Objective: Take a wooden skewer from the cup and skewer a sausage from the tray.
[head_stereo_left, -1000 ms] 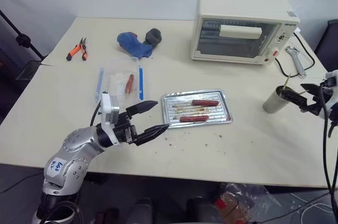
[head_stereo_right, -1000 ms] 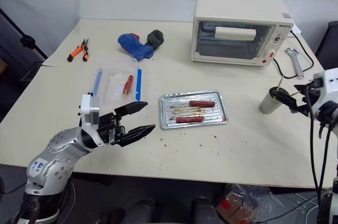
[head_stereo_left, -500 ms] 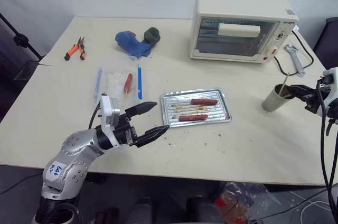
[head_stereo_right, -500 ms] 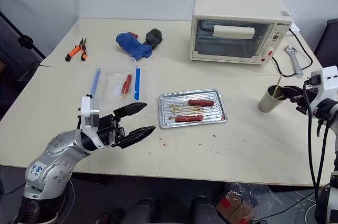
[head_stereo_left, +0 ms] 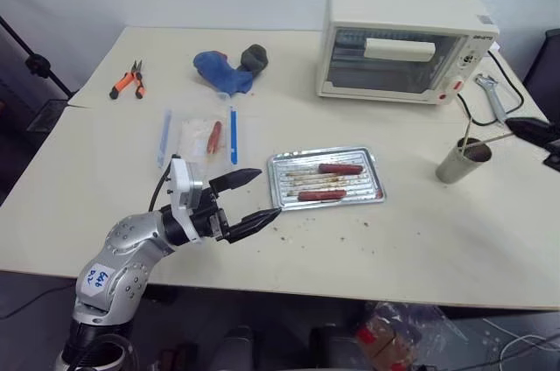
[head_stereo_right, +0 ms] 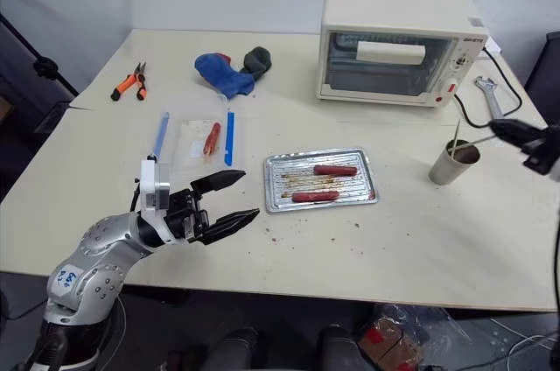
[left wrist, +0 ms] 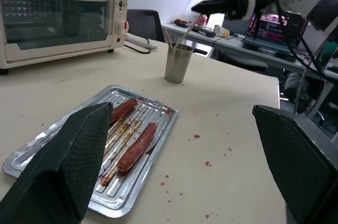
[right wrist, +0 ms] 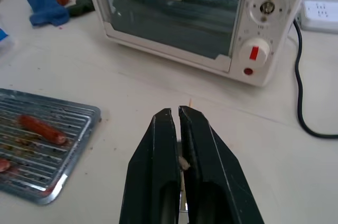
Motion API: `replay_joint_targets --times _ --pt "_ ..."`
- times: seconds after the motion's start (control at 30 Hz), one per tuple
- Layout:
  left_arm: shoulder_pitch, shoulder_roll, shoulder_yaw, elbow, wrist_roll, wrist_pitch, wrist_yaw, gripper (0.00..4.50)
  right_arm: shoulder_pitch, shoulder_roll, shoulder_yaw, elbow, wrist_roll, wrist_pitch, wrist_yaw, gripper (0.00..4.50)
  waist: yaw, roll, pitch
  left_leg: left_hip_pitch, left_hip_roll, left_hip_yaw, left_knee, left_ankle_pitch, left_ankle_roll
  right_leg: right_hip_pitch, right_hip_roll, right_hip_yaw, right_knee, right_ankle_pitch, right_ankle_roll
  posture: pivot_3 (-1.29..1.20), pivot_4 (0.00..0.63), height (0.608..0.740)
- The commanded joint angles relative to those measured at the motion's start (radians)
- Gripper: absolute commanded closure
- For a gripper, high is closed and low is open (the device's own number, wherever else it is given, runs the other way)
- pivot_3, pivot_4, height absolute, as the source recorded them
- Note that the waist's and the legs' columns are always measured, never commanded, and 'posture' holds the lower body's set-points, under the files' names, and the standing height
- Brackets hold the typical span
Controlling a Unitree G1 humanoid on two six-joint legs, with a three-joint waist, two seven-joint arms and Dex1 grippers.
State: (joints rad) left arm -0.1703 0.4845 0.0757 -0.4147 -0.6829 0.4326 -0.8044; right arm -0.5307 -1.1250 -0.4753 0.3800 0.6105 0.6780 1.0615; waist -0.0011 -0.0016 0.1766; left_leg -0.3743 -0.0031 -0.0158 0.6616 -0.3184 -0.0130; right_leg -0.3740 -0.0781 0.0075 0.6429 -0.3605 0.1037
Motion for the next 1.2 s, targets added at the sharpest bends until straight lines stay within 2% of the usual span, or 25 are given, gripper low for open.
replay_joint_targets --times 0.03,0.13,0.2,0.37,0.53,0.7,0.83,0.97,1.2 --pt "-0.013 0.009 0.0 -0.001 0.004 -0.024 -0.026 0.0 -0.024 -0.074 -0.053 -0.082 0.136 0.185 0.096 4.49 0.0 0.0 0.0 0.0 0.0 0.0 0.0 0.0 0.0 0.0 0.0 0.0 0.0 0.0 0.0 0.0 0.15 0.74" --pt "-0.024 0.003 -0.012 0.012 0.018 -0.038 -0.038 0.0 -0.028 -0.086 -0.047 -0.142 0.223 0.319 0.134 4.49 -0.003 0.0 0.0 0.0 0.001 0.0 0.0 0.0 0.0 0.0 0.0 0.0 0.0 0.0 0.0 0.0 0.15 0.74" --pt "-0.039 -0.005 -0.027 0.021 0.027 -0.049 -0.047 0.0 -0.057 -0.03 -0.043 -0.213 0.319 0.419 0.102 4.49 -0.002 0.0 0.0 0.0 0.0 0.0 0.0 0.0 0.001 0.0 0.0 0.0 0.0 0.0 0.0 0.0 0.15 0.74" --pt "-0.083 -0.032 -0.07 0.035 0.014 -0.045 -0.075 0.0 -0.124 0.286 -0.047 -0.373 0.572 0.568 -0.129 4.49 -0.003 -0.004 0.002 0.0 0.001 -0.001 0.001 0.0 0.0 0.0 0.001 0.0 0.001 0.0 0.0 0.0 0.15 0.74" --pt "-0.15 -0.095 -0.103 0.062 0.045 -0.08 -0.05 0.0 -0.098 0.542 0.009 -0.46 0.718 0.596 -0.313 4.49 0.012 -0.004 0.002 -0.005 0.0 -0.003 0.002 0.0 -0.001 -0.003 0.0 -0.002 0.002 0.0 0.001 0.0 0.15 0.74" --pt "-0.188 -0.15 -0.119 0.09 0.069 -0.108 -0.032 0.0 -0.058 0.656 0.049 -0.507 0.808 0.575 -0.428 4.49 0.018 -0.004 0.002 -0.012 -0.001 -0.004 0.006 0.0 0.001 -0.007 -0.001 -0.003 0.002 0.002 0.004 0.0 0.15 0.74" --pt "-0.186 -0.189 -0.146 0.082 0.072 -0.11 -0.02 0.0 -0.015 0.694 0.086 -0.539 0.854 0.558 -0.477 4.49 0.018 -0.004 0.002 -0.012 -0.001 -0.004 0.006 0.0 0.001 -0.007 -0.001 -0.003 0.002 0.003 0.004 0.0 0.15 0.74" --pt "-0.181 -0.213 -0.162 0.079 0.086 -0.121 -0.004 0.85 0.004 0.697 0.108 -0.556 0.861 0.529 -0.497 4.5 0.012 -0.004 0.002 -0.012 -0.001 -0.003 0.006 0.0 0.001 -0.007 -0.001 -0.002 0.002 0.003 0.004 0.0 0.15 0.74" --pt "-0.186 -0.228 -0.167 0.084 0.1 -0.136 0.008 3.0 0.029 0.679 0.124 -0.564 0.864 0.495 -0.505 4.5 0.0 -0.004 0.002 -0.012 -0.001 -0.003 0.005 0.0 0.002 -0.008 0.0 -0.002 0.002 0.003 0.004 0.0 0.15 0.74"
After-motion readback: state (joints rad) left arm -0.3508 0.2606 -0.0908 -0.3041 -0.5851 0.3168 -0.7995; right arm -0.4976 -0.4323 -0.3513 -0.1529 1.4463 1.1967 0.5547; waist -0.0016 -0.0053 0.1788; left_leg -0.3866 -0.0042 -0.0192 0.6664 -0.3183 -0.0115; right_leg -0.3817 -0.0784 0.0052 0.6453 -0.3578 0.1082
